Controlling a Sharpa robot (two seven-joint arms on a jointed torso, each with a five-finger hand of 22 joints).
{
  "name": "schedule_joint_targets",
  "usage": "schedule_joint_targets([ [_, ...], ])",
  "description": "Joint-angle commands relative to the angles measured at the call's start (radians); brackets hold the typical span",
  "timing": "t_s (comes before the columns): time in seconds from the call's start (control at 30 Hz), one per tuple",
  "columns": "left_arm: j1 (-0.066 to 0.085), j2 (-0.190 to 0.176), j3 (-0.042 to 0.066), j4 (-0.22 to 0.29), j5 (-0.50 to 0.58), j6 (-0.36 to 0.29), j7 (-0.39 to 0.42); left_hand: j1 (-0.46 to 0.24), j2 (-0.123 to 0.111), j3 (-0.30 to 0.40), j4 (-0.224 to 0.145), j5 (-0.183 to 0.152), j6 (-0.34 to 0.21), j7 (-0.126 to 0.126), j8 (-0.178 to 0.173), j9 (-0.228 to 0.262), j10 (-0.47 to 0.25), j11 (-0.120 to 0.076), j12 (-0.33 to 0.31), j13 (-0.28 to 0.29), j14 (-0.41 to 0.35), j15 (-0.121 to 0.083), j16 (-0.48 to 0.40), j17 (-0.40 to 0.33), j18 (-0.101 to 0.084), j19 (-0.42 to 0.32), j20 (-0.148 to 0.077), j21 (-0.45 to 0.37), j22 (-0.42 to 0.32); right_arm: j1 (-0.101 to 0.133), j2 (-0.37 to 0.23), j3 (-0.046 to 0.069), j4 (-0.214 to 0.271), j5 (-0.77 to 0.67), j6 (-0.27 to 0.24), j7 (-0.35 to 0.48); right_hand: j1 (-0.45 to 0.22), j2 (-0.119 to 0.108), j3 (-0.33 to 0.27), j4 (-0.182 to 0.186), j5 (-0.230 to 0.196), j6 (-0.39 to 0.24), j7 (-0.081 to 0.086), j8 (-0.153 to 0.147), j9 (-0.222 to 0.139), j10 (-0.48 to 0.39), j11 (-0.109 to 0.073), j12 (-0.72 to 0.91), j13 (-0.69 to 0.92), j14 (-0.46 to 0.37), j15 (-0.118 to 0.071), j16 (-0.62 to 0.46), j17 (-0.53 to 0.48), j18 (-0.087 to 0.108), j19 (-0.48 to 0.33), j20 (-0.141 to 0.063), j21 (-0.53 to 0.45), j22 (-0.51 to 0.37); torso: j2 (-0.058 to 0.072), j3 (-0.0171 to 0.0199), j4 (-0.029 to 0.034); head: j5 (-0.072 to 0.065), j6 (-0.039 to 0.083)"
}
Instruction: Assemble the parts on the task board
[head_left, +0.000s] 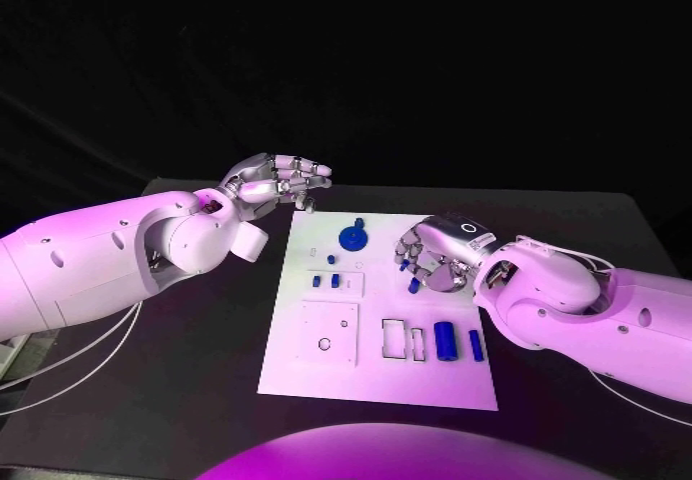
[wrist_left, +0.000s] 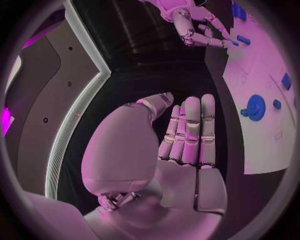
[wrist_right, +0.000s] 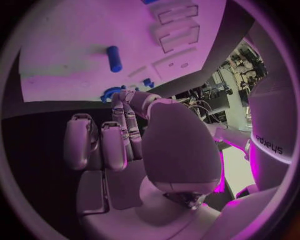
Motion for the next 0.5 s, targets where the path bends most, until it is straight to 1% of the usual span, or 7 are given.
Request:
schedule_joint_targets([
  [0.03,-0.001,0.004,0.001,-0.002,-0.005,0.012,0.010,-0.009,-0.001,0.000,-0.003,0.005,-0.004,0.000,-0.006,-0.002,-0.009,0.001,0.004,0.001,0.001,0.003,-0.005,-0.001,0.014,0.005,0.004,-0.004,-0.001,-0.002,0.012,0.001,0.026,-0.002,-0.011,0.008,-0.009,0.000,0.003,0.001,0.007,0.008,-0.001,0.002,0.001,0.054,-0.047,0.000,0.000,0.048,-0.005,0.006,-0.001,-0.006,-0.002,-0.004,0.000,0.067,-0.001,0.0000,0.0002,0.011,0.002],
  [0.2,-0.001,0.009,0.000,-0.007,-0.005,0.012,0.011,-0.009,0.000,0.000,-0.004,0.005,-0.005,0.000,-0.006,-0.002,-0.010,0.001,0.005,0.001,0.000,0.003,-0.005,-0.002,0.014,0.005,0.004,-0.004,-0.001,-0.006,0.046,0.001,0.043,0.001,-0.008,0.015,-0.009,0.001,0.004,0.001,0.007,0.008,-0.001,0.002,0.001,0.054,-0.047,0.000,0.000,0.047,-0.005,0.006,-0.001,-0.006,-0.002,-0.004,0.000,0.067,0.000,-0.0005,0.0003,0.017,0.002],
  [0.23,-0.001,0.010,0.000,-0.008,-0.005,0.012,0.011,-0.009,0.000,0.000,-0.004,0.005,-0.005,0.000,-0.006,-0.002,-0.010,0.001,0.005,0.001,0.000,0.003,-0.005,-0.002,0.014,0.005,0.004,-0.004,-0.001,-0.007,0.056,0.001,0.043,0.003,-0.006,0.016,-0.009,0.001,0.004,0.001,0.007,0.008,-0.001,0.002,0.002,0.054,-0.047,0.000,0.000,0.047,-0.005,0.006,-0.001,-0.006,-0.003,-0.004,0.000,0.067,0.001,-0.0010,0.0006,0.020,0.003],
  [0.33,-0.001,0.014,0.000,-0.010,-0.005,0.014,0.011,-0.009,0.000,0.000,-0.004,0.005,-0.005,0.000,-0.006,-0.002,-0.010,0.001,0.005,0.001,0.000,0.003,-0.005,-0.002,0.014,0.005,0.004,-0.004,-0.001,-0.014,0.080,0.000,0.038,0.005,0.000,0.020,-0.010,0.001,0.005,0.000,0.007,0.008,-0.001,0.002,0.002,0.054,-0.048,0.000,0.000,0.047,-0.005,0.005,-0.003,-0.006,-0.004,-0.004,-0.002,0.066,0.002,-0.0015,0.0004,0.021,0.002],
  [0.43,-0.001,0.018,0.000,-0.012,-0.005,0.015,0.010,-0.009,0.000,0.000,-0.004,0.005,-0.005,0.000,-0.006,-0.002,-0.010,0.001,0.005,0.001,0.000,0.003,-0.005,-0.002,0.014,0.005,0.004,-0.004,-0.001,-0.026,0.107,-0.001,0.026,0.010,0.007,0.026,-0.010,0.001,0.005,0.000,0.007,0.008,-0.001,0.002,0.002,0.054,-0.047,-0.001,0.001,0.047,-0.005,0.005,-0.003,-0.005,-0.005,-0.004,-0.003,0.065,0.001,-0.0018,0.0003,0.026,-0.001],
  [0.47,-0.001,0.019,0.000,-0.012,-0.005,0.015,0.010,-0.009,0.000,0.000,-0.004,0.005,-0.005,0.000,-0.006,-0.002,-0.010,0.001,0.005,0.001,0.000,0.003,-0.005,-0.002,0.014,0.005,0.004,-0.004,-0.001,-0.031,0.114,-0.001,0.023,0.012,0.009,0.027,-0.011,0.001,0.005,-0.001,-0.001,0.008,-0.001,0.002,0.003,0.054,-0.048,-0.001,0.001,0.047,-0.005,0.005,-0.004,-0.005,-0.005,-0.004,-0.003,0.065,0.002,-0.0015,0.0004,0.027,-0.002],
  [0.5,-0.001,0.020,0.000,-0.013,-0.005,0.016,0.009,-0.009,0.000,0.000,-0.004,0.005,-0.005,0.000,-0.006,-0.002,-0.010,0.001,0.005,0.001,0.000,0.003,-0.005,-0.002,0.014,0.005,0.004,-0.004,-0.001,-0.036,0.120,-0.001,0.020,0.013,0.011,0.028,-0.017,0.004,0.004,-0.004,-0.039,0.008,-0.001,0.004,0.008,0.055,-0.048,-0.004,0.003,0.047,-0.005,0.005,-0.006,-0.005,-0.006,-0.005,-0.004,0.066,0.002,-0.0011,0.0004,0.029,-0.003],
])
